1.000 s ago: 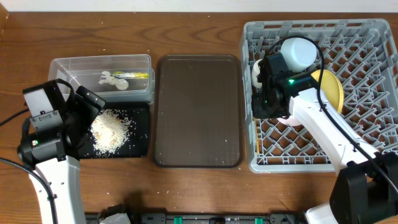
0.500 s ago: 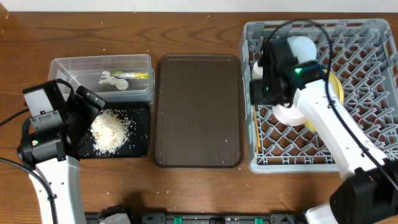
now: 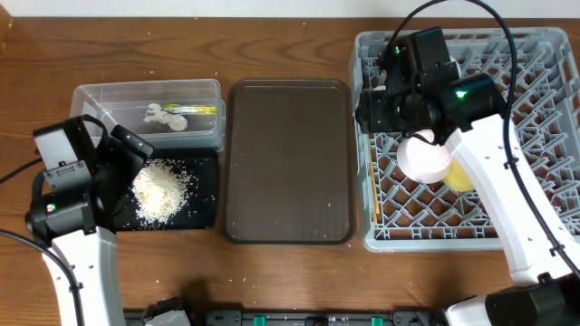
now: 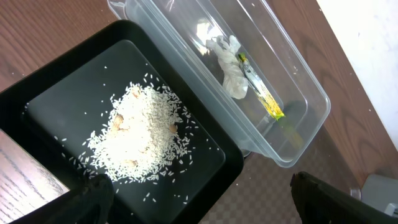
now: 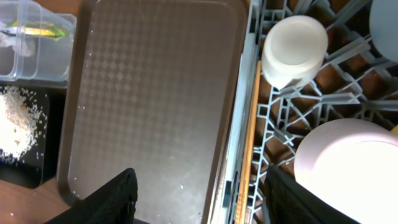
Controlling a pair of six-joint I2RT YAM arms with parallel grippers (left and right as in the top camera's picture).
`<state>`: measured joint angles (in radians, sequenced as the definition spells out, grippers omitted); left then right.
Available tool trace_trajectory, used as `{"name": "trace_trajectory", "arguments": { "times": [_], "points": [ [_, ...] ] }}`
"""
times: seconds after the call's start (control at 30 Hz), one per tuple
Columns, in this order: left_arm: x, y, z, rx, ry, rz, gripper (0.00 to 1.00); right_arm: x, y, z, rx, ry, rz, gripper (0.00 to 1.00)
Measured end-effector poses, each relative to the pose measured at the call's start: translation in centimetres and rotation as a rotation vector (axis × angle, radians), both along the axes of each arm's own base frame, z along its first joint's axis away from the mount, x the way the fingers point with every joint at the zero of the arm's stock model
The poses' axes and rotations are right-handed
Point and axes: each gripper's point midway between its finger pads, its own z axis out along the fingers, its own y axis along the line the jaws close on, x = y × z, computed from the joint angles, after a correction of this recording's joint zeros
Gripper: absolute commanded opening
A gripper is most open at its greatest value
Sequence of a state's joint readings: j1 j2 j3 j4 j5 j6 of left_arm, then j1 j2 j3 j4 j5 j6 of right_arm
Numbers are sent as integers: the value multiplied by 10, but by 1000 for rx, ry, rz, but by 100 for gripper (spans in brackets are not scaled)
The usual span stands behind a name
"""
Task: Sort waste into correct bins and load items into the dishwasher rack
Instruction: 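Lift the right gripper up out of the rack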
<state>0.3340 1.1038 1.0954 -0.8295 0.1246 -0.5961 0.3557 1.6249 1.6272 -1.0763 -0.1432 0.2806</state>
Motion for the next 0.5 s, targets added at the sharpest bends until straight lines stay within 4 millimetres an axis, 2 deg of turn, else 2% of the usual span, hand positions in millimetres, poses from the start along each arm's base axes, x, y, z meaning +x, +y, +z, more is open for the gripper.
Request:
{"name": "trace_trajectory", "arguments": {
  "times": [0.27, 0.5],
  "points": [
    [0, 0, 0, 0, 0, 0, 94, -14, 27, 0, 7, 3, 87, 64],
    [0, 0, 0, 0, 0, 0, 94, -21, 37, -1, 1, 6, 133, 64]
  ]
}}
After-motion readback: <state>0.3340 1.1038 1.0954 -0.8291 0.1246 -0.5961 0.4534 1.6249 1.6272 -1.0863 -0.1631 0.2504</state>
